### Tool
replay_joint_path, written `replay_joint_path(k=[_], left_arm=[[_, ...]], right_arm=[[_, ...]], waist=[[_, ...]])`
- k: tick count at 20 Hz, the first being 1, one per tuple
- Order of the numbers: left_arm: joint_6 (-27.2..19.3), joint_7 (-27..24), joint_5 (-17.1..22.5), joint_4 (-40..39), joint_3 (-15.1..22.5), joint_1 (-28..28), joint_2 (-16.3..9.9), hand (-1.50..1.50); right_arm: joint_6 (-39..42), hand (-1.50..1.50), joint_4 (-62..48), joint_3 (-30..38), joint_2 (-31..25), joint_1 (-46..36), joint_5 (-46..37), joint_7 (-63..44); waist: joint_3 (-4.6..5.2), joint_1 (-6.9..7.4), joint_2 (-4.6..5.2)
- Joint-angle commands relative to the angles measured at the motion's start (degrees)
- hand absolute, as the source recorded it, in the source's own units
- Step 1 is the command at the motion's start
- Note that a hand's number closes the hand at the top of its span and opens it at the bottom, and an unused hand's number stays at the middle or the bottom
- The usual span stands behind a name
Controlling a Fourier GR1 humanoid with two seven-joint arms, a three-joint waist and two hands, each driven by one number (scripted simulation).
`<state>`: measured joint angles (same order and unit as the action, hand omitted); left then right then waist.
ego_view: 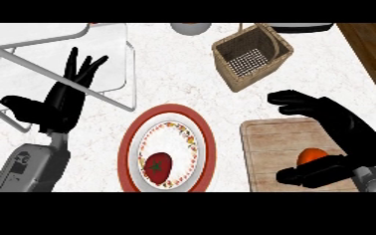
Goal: Pick the squash from the cutting board and place it in the basket
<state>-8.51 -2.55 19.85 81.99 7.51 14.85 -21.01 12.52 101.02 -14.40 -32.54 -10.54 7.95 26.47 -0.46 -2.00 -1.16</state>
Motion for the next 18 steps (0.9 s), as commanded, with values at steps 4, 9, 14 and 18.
replay_joint_path(k=[4, 9, 14, 18], left_arm=[[-2.5, 8.8, -0.7, -3.9, -2.0, -5.2, -6.2, 0.00], [-5.0, 9.6, -0.2, -0.8, -0.5, -7.3, -6.0, 0.00], [-6.3, 16.1, 1.8, 2.5, 0.7, -4.7, -8.2, 0.00], [-6.2, 17.7, 1.8, 4.0, 2.4, -4.6, -8.5, 0.00]], right_arm=[[0.9, -1.50, 11.8, 0.4, -9.5, 3.5, -3.0, -15.6], [2.6, -1.50, 11.4, 9.7, -24.3, -1.4, -11.0, -25.7], [7.0, -1.50, 12.9, 13.7, -30.0, -3.4, -7.1, -37.5], [17.4, -1.50, 11.0, 14.3, -36.6, -3.4, -0.5, -39.5]], waist=[[0.72, -0.59, 0.18], [0.88, -1.11, 0.17], [0.76, -0.46, 0.55], [0.67, 1.14, 0.85]])
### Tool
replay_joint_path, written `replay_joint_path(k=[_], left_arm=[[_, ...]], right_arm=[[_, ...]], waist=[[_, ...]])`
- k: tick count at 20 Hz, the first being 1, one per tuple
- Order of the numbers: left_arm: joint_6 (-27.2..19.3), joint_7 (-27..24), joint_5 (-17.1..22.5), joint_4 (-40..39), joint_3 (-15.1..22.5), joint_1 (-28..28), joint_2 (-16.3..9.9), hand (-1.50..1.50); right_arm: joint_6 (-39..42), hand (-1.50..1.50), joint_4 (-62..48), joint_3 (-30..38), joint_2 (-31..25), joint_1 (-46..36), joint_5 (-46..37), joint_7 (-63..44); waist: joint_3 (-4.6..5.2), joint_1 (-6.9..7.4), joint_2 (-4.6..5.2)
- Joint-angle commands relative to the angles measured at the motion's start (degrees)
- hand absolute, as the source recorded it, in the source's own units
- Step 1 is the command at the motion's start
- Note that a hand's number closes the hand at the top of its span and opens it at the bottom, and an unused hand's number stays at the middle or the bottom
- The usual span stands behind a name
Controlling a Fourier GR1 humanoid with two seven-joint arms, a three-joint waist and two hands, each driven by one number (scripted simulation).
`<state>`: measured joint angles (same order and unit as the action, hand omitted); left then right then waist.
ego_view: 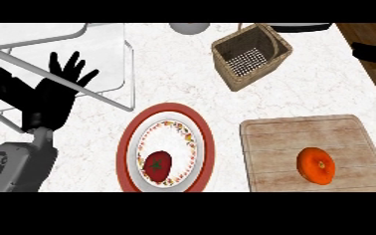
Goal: Pick the squash from the cutting board and place it in the basket
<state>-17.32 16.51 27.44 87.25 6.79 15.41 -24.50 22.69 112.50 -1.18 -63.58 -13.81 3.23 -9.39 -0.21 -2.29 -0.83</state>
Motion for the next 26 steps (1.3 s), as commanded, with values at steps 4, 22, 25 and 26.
replay_joint_path(k=[4, 22, 25, 26], left_arm=[[3.3, -4.6, -7.2, -3.7, 3.3, -5.9, -4.2, 0.00], [6.7, -7.0, -7.8, -7.1, 0.2, -5.7, -3.8, 0.00], [7.6, -9.2, -8.5, -10.0, -0.1, -4.7, -3.2, 0.00], [8.8, -6.4, -6.6, -9.6, -1.8, -3.4, -5.2, 0.00]], right_arm=[[16.9, -1.50, -3.4, 6.7, -11.1, -0.5, 15.5, -3.3], [22.7, -1.50, -6.2, 22.4, 5.0, 17.9, 8.0, 14.1], [20.2, -1.50, -5.7, 22.2, 10.3, 20.4, 1.9, 19.3], [18.4, -1.50, -3.4, 19.8, 13.0, 22.6, -2.4, 20.9]], waist=[[0.34, 1.22, 0.51], [0.14, 0.88, 0.64], [0.11, 0.86, 0.89], [0.04, 0.80, 0.87]])
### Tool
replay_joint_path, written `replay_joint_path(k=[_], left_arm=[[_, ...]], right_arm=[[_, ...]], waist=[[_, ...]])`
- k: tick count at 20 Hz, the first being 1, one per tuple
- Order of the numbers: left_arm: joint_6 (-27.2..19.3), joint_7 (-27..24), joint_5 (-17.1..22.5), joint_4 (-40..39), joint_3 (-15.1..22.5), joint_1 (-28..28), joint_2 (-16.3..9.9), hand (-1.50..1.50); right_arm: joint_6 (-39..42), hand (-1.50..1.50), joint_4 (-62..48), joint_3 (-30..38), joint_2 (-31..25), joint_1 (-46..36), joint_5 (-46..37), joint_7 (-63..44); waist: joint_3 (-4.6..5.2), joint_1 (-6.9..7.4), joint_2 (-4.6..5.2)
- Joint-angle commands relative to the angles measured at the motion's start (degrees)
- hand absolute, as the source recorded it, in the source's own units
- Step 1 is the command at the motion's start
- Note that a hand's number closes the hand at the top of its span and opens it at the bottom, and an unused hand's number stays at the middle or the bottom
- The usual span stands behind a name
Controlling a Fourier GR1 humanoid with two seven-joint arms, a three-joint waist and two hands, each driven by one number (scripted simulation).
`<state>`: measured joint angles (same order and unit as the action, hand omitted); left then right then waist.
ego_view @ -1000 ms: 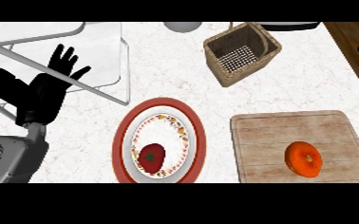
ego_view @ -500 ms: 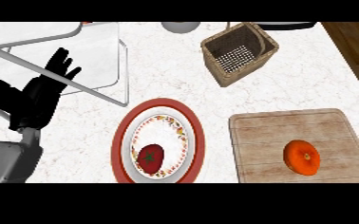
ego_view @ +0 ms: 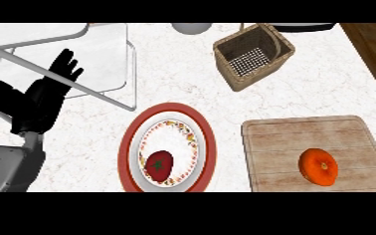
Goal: Pick the squash from the cutting board and place it in the basket
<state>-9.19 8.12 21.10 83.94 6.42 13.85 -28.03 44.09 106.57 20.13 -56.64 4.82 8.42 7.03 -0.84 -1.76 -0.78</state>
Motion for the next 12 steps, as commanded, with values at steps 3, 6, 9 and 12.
replay_joint_path(k=[3, 6, 9, 12], left_arm=[[0.8, 1.1, -0.9, -6.0, -0.8, -1.3, -0.2, 0.00], [0.9, 1.8, -1.3, -4.1, -0.4, -2.5, -0.3, 0.00], [0.4, 2.1, -2.2, -5.0, 0.1, -1.4, 0.5, 0.00], [1.0, 2.6, -2.2, -4.8, -1.6, -1.5, -1.0, 0.00]], right_arm=[[-6.1, -1.50, 2.7, -3.8, 9.7, 3.6, -10.3, 4.8], [-9.6, -1.50, 1.8, -7.0, 15.0, 5.5, -14.4, 8.2], [-11.4, -1.50, -2.6, -9.3, 18.5, 5.2, -16.0, 11.4], [-11.8, -1.50, -2.6, -12.1, 17.6, 3.1, -20.5, 8.2]], waist=[[0.77, 1.22, 0.90], [0.74, 1.59, 0.82], [0.72, 1.88, 0.96], [0.81, 2.24, 0.90]])
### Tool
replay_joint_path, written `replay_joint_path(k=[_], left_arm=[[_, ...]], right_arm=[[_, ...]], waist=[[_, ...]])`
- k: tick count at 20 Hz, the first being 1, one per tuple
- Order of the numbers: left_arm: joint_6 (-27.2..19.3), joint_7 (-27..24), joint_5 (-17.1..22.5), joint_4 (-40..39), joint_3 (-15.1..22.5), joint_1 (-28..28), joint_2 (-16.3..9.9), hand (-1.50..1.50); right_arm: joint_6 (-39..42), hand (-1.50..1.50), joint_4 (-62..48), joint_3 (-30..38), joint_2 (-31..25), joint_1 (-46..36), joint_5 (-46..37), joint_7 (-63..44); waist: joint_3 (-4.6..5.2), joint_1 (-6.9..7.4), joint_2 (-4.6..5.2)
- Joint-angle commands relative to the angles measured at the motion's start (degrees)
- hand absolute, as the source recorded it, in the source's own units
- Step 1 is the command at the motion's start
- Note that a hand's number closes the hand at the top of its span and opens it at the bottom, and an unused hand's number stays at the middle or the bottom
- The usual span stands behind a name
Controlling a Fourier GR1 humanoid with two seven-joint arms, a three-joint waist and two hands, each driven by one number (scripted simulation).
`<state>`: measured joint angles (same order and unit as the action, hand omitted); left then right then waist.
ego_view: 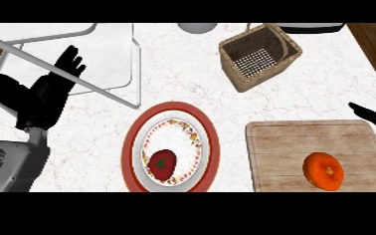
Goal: Pick the squash from the cutting board and place it in the basket
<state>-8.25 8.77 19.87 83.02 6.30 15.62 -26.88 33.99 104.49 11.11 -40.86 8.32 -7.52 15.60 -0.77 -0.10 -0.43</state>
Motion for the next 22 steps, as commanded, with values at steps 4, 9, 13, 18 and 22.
replay_joint_path(k=[4, 9, 13, 18, 22], left_arm=[[-0.3, -1.2, -3.1, -5.0, 0.5, -4.6, 0.6, 0.00], [0.7, -1.0, -3.0, -4.9, -0.4, -5.4, 0.6, 0.00], [2.0, 0.0, -2.4, -5.3, -2.2, -3.4, 0.0, 0.00], [0.6, -0.4, -4.2, -5.5, -2.1, -4.3, 1.1, 0.00], [1.9, 1.2, -3.8, -4.7, -3.2, -4.2, 0.0, 0.00]], right_arm=[[-4.1, -1.50, -4.5, -8.8, 4.0, -2.4, -11.9, -0.7], [-6.2, -1.50, -9.4, -11.5, 4.2, -2.7, -18.3, 3.5], [-6.8, -1.50, -11.5, -11.1, 4.4, -2.8, -19.4, 6.7], [-3.2, -1.50, -12.9, -7.1, 1.4, -4.3, -16.3, 9.3], [-3.1, -1.50, -14.7, -7.6, 1.3, -0.8, -16.7, 15.7]], waist=[[0.75, 0.92, 0.73], [0.74, 0.71, 0.69], [0.75, 0.13, 0.55], [0.78, -0.13, 0.53], [0.76, -0.31, 0.49]])
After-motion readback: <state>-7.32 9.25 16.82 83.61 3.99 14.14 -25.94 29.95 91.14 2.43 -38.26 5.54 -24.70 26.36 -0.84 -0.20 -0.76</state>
